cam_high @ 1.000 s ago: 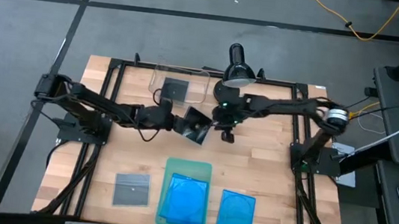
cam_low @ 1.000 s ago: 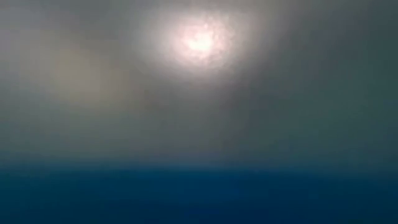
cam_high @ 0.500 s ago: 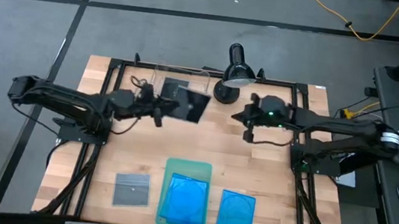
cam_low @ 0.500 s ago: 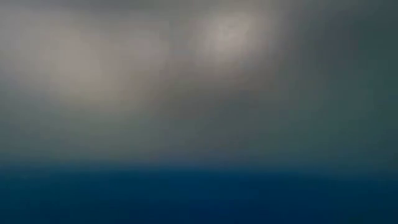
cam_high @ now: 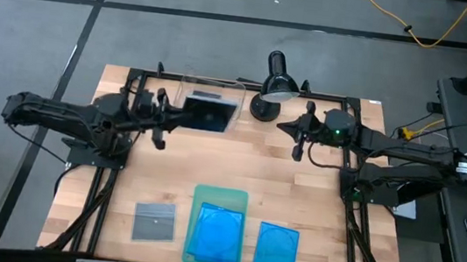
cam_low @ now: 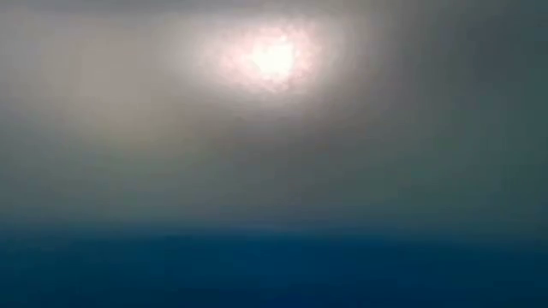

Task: Pick & place jewel cases by type
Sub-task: Put the top black CD case into the transparent bin

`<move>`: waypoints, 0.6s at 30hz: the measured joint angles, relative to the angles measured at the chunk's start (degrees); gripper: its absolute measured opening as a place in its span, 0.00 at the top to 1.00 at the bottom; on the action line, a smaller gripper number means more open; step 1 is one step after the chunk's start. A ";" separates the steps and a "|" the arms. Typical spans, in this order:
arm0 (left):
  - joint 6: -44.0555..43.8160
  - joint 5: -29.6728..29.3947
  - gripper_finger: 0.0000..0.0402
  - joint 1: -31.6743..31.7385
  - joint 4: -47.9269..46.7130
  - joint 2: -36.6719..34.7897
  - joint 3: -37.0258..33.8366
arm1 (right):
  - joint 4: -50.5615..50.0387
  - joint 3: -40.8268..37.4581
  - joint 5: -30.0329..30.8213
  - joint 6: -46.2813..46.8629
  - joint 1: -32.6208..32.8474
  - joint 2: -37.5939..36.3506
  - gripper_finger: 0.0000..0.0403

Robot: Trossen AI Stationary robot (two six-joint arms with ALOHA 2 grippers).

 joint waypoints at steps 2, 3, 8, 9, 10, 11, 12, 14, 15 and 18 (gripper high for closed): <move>2.55 0.95 0.94 -0.64 -0.02 -0.24 0.98 | -0.04 0.00 -0.06 0.02 0.00 0.10 0.99; 3.87 1.27 0.94 -0.95 -0.01 -0.25 1.62 | -0.03 0.00 -0.09 0.02 0.00 0.10 0.99; 11.42 2.12 0.94 -2.66 -0.37 -0.02 4.96 | -0.04 0.00 -0.12 -0.01 0.00 0.10 0.99; 13.03 2.03 0.94 -3.02 -0.77 0.07 5.69 | -0.04 0.00 -0.12 -0.01 0.00 0.10 0.99; 14.52 1.84 0.94 -3.41 -1.42 0.09 6.50 | -0.04 0.00 -0.11 -0.02 0.00 0.10 0.99; 16.04 1.49 0.94 -3.79 -2.12 0.31 7.61 | -0.04 0.00 -0.11 -0.04 0.00 0.10 0.99; 17.42 0.96 0.94 -4.21 -2.78 0.63 8.78 | -0.03 0.00 -0.12 -0.05 0.00 0.10 0.99; 20.34 -0.66 0.94 -5.10 -5.65 1.29 11.15 | -0.04 0.00 -0.11 -0.07 0.00 0.10 0.99; 21.80 -1.73 0.94 -5.62 -7.62 1.88 12.56 | -0.04 0.00 -0.11 -0.04 0.00 0.10 0.99; 25.95 -5.83 0.94 -7.30 -13.63 4.06 17.19 | -0.04 0.00 -0.11 0.21 0.00 0.10 0.99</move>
